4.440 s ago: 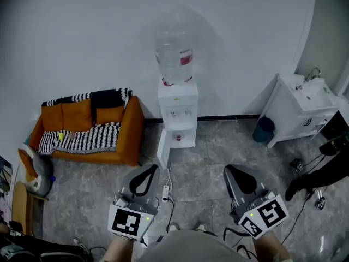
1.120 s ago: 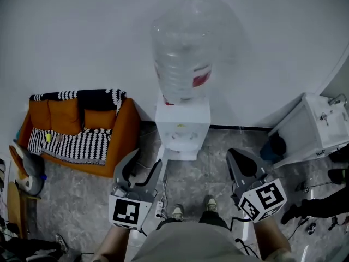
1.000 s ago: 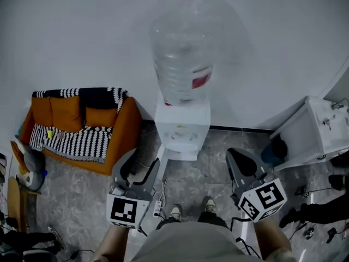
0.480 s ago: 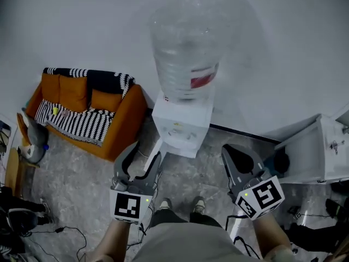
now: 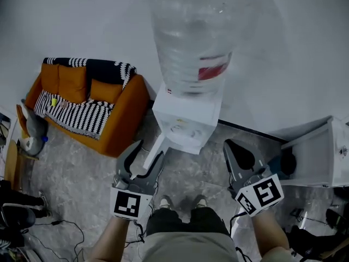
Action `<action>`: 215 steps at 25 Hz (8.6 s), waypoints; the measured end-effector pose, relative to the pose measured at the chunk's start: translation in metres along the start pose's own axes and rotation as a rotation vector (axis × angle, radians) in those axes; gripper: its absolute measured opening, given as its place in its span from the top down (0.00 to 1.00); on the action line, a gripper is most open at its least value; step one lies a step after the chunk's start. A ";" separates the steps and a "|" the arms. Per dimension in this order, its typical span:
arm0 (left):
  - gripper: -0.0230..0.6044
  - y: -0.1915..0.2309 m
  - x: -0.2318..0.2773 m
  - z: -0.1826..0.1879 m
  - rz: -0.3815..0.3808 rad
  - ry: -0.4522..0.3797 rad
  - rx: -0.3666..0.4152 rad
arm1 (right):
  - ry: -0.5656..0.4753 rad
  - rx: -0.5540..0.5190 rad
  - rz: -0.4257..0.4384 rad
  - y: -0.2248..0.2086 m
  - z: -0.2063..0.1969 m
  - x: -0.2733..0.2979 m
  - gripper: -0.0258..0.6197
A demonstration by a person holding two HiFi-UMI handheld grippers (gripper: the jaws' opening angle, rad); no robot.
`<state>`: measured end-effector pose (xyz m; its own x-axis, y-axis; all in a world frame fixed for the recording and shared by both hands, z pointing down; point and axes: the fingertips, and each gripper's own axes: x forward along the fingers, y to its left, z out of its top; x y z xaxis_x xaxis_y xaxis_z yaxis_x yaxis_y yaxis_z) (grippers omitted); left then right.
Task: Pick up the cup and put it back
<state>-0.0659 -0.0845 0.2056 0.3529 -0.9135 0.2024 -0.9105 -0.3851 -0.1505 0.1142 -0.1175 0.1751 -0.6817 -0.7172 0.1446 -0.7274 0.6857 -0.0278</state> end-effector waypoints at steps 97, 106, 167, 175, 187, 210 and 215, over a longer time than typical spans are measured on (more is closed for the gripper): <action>0.36 -0.078 0.457 -0.839 -0.029 0.248 -0.115 | 0.009 -0.036 0.020 -0.090 -0.773 0.276 0.96; 0.39 -0.089 0.443 -0.828 -0.078 0.202 -0.099 | 0.015 -0.051 0.033 -0.085 -0.771 0.270 0.96; 0.39 0.019 -0.002 0.000 -0.167 0.023 0.173 | -0.004 0.060 0.024 0.040 0.035 0.027 0.96; 0.39 0.028 -0.056 0.082 -0.175 -0.063 0.178 | -0.023 0.020 0.009 0.075 0.091 -0.006 0.96; 0.39 0.012 -0.098 0.068 -0.195 -0.017 0.152 | -0.026 -0.001 -0.009 0.106 0.100 -0.041 0.96; 0.39 -0.018 0.054 -0.079 -0.273 0.096 0.142 | 0.101 0.111 -0.085 0.019 -0.032 0.027 0.96; 0.39 -0.023 0.094 -0.148 -0.249 0.160 0.108 | 0.102 0.155 -0.106 -0.003 -0.075 0.045 0.96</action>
<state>-0.0439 -0.1424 0.3712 0.5157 -0.7606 0.3945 -0.7695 -0.6136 -0.1771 0.0916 -0.1431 0.2557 -0.5949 -0.7627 0.2537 -0.8034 0.5741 -0.1579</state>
